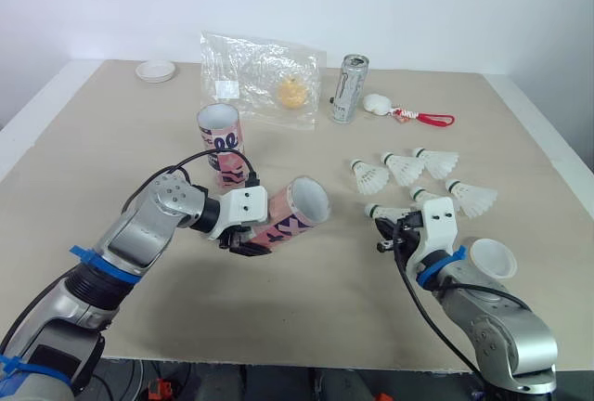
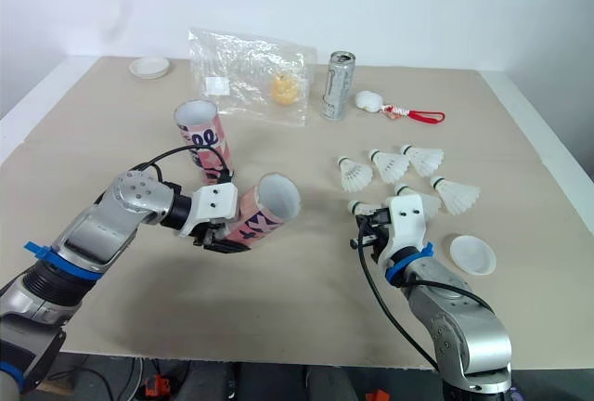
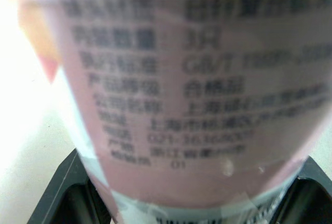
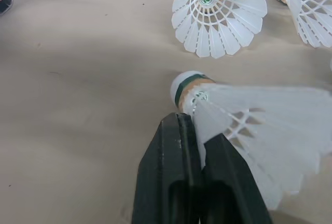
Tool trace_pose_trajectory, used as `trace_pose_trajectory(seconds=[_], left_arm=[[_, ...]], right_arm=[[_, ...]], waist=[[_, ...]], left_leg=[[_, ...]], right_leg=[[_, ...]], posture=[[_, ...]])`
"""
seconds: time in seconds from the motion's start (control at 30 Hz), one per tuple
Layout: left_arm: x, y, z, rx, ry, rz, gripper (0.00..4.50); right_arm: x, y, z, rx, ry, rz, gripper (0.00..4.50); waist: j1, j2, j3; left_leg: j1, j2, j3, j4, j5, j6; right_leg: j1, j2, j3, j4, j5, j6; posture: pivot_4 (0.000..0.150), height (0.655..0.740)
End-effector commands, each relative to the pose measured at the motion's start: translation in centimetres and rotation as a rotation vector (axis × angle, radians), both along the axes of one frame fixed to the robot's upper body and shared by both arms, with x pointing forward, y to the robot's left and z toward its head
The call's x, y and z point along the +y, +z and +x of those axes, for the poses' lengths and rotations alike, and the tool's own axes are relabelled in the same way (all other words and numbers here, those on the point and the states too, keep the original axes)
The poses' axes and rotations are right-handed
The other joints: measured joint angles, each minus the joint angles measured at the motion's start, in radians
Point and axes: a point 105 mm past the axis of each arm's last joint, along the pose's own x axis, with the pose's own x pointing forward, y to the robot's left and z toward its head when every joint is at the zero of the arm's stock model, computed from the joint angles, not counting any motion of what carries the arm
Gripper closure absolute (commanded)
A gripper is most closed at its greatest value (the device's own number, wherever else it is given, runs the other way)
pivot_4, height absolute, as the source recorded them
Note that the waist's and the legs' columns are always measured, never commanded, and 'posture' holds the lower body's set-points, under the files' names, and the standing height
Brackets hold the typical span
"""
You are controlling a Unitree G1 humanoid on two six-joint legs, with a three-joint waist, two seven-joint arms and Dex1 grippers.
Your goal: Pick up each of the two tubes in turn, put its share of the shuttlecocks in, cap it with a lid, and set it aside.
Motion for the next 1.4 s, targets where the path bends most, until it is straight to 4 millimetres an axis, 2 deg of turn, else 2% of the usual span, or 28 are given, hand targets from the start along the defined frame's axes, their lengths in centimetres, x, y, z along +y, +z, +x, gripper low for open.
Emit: trace_pose_trajectory(seconds=[0.03,0.13,0.27,0.37,0.5,0.7,0.9,1.17,1.27,1.4], left_arm=[[-0.5,-0.1,0.0,-0.012,-0.002,-0.011,1.48],[-0.6,-0.1,0.2,-0.004,0.001,-0.018,1.48],[-0.7,0.1,0.3,0.014,-0.003,-0.033,1.48],[-0.7,0.3,0.7,0.025,-0.003,-0.037,1.48],[-0.7,0.5,0.9,0.042,-0.014,-0.030,1.48],[-0.8,0.6,1.0,0.071,-0.024,-0.018,1.48],[-1.2,0.8,0.9,0.072,-0.031,-0.019,1.48],[-1.2,0.7,0.7,0.068,-0.024,-0.018,1.48],[-1.2,0.5,0.6,0.072,-0.021,-0.017,1.48],[-1.3,0.5,0.5,0.077,-0.014,-0.021,1.48]], right_arm=[[0.4,1.6,0.0,-0.072,0.042,-0.034,4.48],[1.3,3.2,-0.4,-0.136,0.157,-0.094,4.48],[2.8,7.4,-1.7,-0.296,0.428,-0.193,4.48],[3.6,10.9,-3.0,-0.453,0.664,-0.338,4.48],[4.1,13.2,-3.8,-0.599,0.873,-0.571,4.48],[5.6,14.3,-3.8,-0.718,1.004,-0.713,4.48],[6.5,12.7,-3.0,-0.708,1.083,-0.784,4.48],[7.3,12.1,-2.0,-0.701,1.111,-0.816,4.48],[7.7,12.7,-2.1,-0.718,1.116,-0.795,3.59],[7.8,13.5,-2.4,-0.737,1.113,-0.732,1.67]], waist=[[0.000,0.000,0.000],[0.000,0.000,0.000],[0.001,0.001,0.000],[0.001,0.001,0.001],[0.000,0.001,0.001],[-0.005,0.001,0.001],[-0.005,0.001,0.001],[-0.007,0.001,0.001],[-0.007,0.001,0.001],[-0.007,0.001,0.001]], left_leg=[[0.000,0.000,0.000,0.000,0.000,0.000],[0.000,0.000,0.000,0.000,0.000,0.000],[0.000,-0.001,0.000,0.002,0.000,0.000],[0.000,-0.001,0.000,0.003,0.000,0.000],[0.000,-0.001,0.000,0.003,0.000,0.000],[0.000,-0.001,0.000,0.000,0.000,0.001],[-0.001,-0.001,0.000,0.000,0.000,0.001],[0.000,-0.001,0.000,0.000,0.000,0.001],[0.000,-0.001,0.000,0.000,0.000,0.001],[0.000,-0.001,0.000,0.000,0.000,0.001]], right_leg=[[0.000,0.000,0.000,0.000,0.000,0.000],[0.000,0.000,0.000,0.000,0.000,0.000],[0.001,-0.001,0.001,0.000,0.001,0.001],[0.001,-0.001,0.000,0.000,0.001,0.002],[0.001,0.000,0.000,-0.001,0.001,0.001],[0.000,0.000,0.000,-0.001,0.002,0.005],[0.000,0.000,0.000,-0.001,0.002,0.005],[-0.001,0.000,0.000,0.000,0.002,0.005],[0.000,0.000,0.000,0.000,0.002,0.005],[0.000,0.000,0.000,0.000,0.002,0.005]], posture=[[0.150,0.7400],[0.150,0.7400],[0.150,0.7400],[0.150,0.7400],[0.150,0.7400],[0.150,0.7400],[0.150,0.7400],[0.150,0.7400],[0.150,0.7400],[0.150,0.7400]])
